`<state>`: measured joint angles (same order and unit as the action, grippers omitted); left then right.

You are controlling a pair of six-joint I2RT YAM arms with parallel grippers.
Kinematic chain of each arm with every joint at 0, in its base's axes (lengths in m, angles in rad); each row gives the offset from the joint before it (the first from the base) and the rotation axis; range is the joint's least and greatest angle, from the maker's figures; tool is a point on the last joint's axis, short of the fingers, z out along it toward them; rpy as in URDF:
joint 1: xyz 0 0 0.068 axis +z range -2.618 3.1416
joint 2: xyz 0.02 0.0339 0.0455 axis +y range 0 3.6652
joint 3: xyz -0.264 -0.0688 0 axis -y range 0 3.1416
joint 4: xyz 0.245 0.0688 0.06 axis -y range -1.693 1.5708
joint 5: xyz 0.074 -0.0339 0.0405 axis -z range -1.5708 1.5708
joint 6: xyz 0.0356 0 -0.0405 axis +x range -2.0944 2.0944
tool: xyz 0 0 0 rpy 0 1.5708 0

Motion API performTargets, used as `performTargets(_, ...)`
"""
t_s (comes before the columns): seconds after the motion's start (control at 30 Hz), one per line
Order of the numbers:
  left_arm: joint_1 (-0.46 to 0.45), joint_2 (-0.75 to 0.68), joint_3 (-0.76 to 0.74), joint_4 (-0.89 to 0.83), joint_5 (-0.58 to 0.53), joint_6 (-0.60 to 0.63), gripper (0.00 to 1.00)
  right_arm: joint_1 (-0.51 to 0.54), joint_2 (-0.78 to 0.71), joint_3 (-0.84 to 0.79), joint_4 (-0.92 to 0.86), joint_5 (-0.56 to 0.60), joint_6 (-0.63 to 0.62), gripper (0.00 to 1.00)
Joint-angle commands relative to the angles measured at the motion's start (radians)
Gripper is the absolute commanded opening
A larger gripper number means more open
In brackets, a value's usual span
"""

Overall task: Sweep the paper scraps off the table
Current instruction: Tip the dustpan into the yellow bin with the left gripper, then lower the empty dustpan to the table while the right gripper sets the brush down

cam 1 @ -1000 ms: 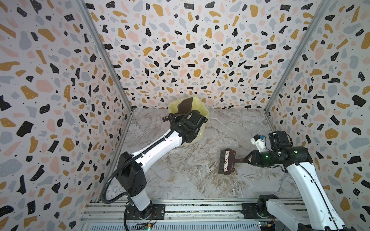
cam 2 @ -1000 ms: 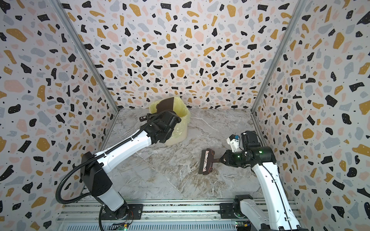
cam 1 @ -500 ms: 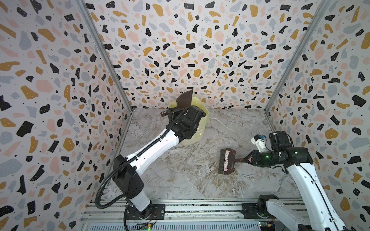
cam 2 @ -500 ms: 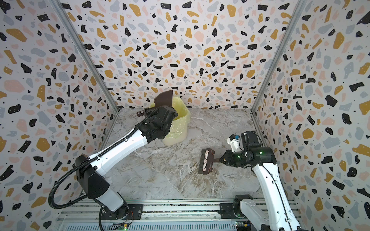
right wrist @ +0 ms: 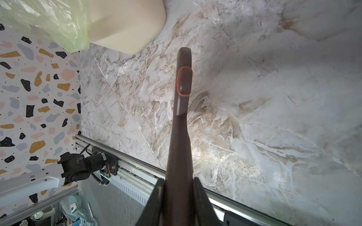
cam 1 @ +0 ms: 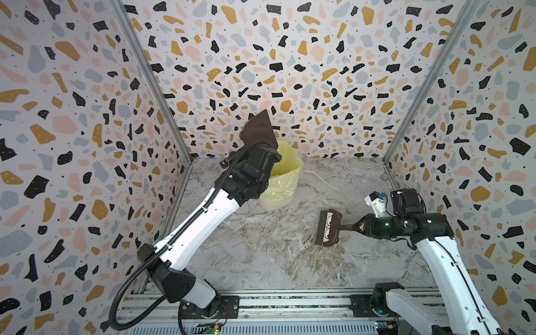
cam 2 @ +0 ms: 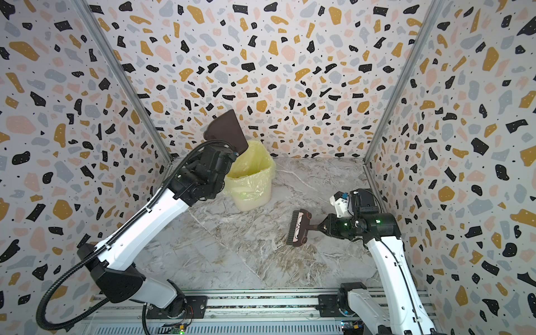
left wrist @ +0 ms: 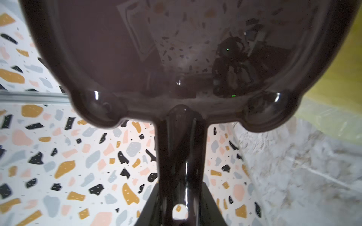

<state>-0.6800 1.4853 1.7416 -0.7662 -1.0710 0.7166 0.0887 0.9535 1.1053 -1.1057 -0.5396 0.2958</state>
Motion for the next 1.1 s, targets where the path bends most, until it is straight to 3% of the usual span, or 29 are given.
performTargets(0.0, -0.001, -0.054, 0.059, -0.091, 0.203, -0.226, 0.00, -0.003, -0.030, 0.058, 0.060, 0.004, 0.036, 0.00)
performTargets(0.17, -0.010, -0.129, 0.028, -0.139, 0.444, -0.387, 0.00, -0.007, -0.047, 0.040, 0.139, 0.056, 0.077, 0.00)
performTargets(0.33, -0.010, -0.282, -0.172, -0.106, 0.584, -0.567, 0.00, -0.026, -0.090, -0.018, 0.263, 0.072, 0.143, 0.00)
performTargets(0.67, -0.009, -0.567, -0.491, -0.134, 0.530, -0.910, 0.00, -0.102, -0.135, -0.155, 0.501, 0.089, 0.222, 0.00)
performTargets(0.77, -0.009, -0.636, -0.548, -0.158, 0.478, -0.991, 0.00, -0.176, -0.143, -0.234, 0.605, 0.057, 0.260, 0.00)
performTargets(1.07, -0.005, -0.809, -0.761, -0.092, 0.494, -1.199, 0.00, -0.383, -0.195, -0.545, 0.908, -0.088, 0.391, 0.00)
